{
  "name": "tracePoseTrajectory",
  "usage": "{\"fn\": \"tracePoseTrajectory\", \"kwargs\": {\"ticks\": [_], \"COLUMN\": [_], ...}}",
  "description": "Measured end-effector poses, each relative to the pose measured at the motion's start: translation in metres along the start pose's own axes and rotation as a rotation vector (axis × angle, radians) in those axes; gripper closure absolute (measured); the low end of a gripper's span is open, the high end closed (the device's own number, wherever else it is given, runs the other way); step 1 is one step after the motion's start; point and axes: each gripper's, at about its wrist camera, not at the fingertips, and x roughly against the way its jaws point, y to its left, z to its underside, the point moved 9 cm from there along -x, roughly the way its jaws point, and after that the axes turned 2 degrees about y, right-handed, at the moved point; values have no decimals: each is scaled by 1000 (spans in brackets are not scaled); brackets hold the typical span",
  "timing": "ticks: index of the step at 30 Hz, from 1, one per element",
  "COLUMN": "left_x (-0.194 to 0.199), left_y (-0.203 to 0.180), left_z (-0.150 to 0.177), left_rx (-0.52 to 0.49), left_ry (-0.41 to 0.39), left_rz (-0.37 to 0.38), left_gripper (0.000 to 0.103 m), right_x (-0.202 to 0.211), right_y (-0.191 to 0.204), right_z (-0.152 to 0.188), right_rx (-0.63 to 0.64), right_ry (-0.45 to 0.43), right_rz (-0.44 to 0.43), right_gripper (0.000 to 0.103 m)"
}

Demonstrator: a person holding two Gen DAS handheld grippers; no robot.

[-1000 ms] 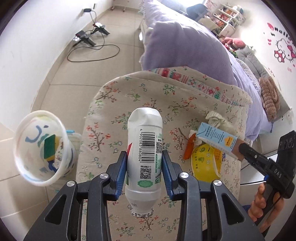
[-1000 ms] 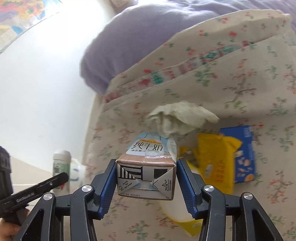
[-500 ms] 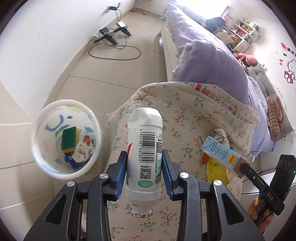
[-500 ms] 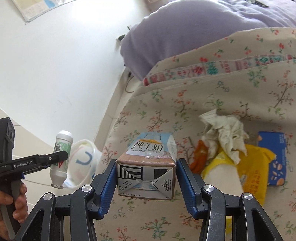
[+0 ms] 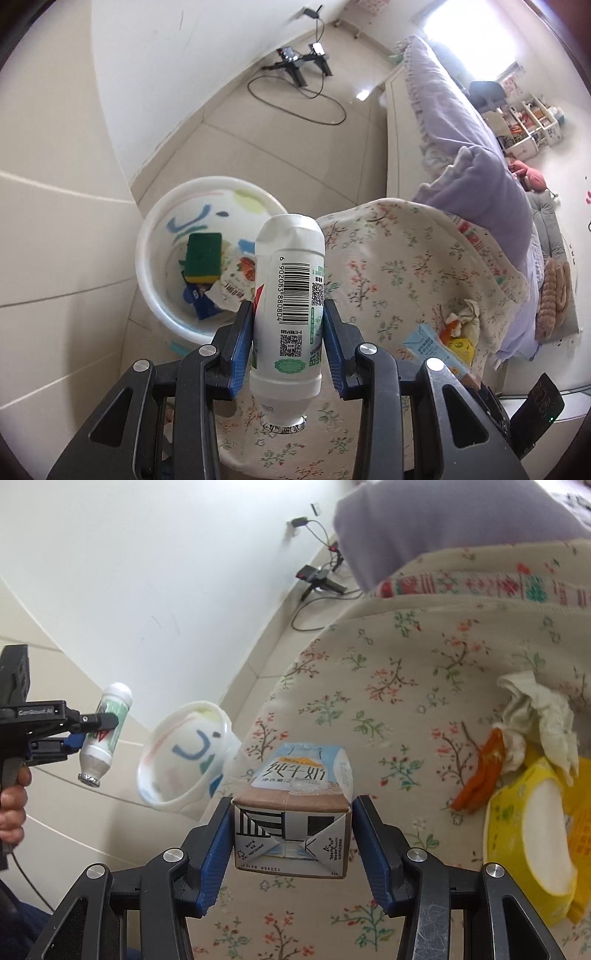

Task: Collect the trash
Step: 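Carry bottle and milk carton to the white bucket and release both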

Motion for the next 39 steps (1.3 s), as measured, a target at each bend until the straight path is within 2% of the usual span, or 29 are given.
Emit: {"fn": "tracePoseTrajectory", "kwargs": {"ticks": [7,10,12,13,14,16,20,26,31,33,36,39], "left_x": [-25,-32,-38,-41,-42,-38,-17,7,19,21,20,18], "left_y": [16,23,27,29,32,40,46,49,56,56,53,46], "left_z": [-10,-22,-27,-30,-31,-34,-38,-39,-47,-48,-48,-47], "left_rx": [-4,-6,-31,-43,-46,-28,42,84,130,143,138,119], "left_ry": [46,45,69,78,76,63,15,-33,-74,-77,-76,-66], "left_rz": [-54,-107,-138,-151,-165,-188,-133,-122,-122,-107,-105,-95], "left_gripper": [64,63,53,39,33,33,33,32,32,32,32,33], "right_x": [-8,-15,-21,-23,-29,-37,-65,-122,-167,-187,-211,-219], "right_y": [13,21,27,30,36,46,77,138,165,177,186,183], "right_z": [3,1,-2,-3,-5,-9,-20,-35,-44,-41,-27,-11], "right_rx": [-12,-3,2,3,5,8,11,81,81,77,66,82], "right_ry": [10,-1,-5,-6,-5,-4,-2,24,73,119,203,247], "right_rz": [-32,-31,-35,-40,-47,-60,-108,-134,-140,-178,-220,-216], "right_gripper": [48,48,48,48,48,48,48,48,45,44,32,32]}}
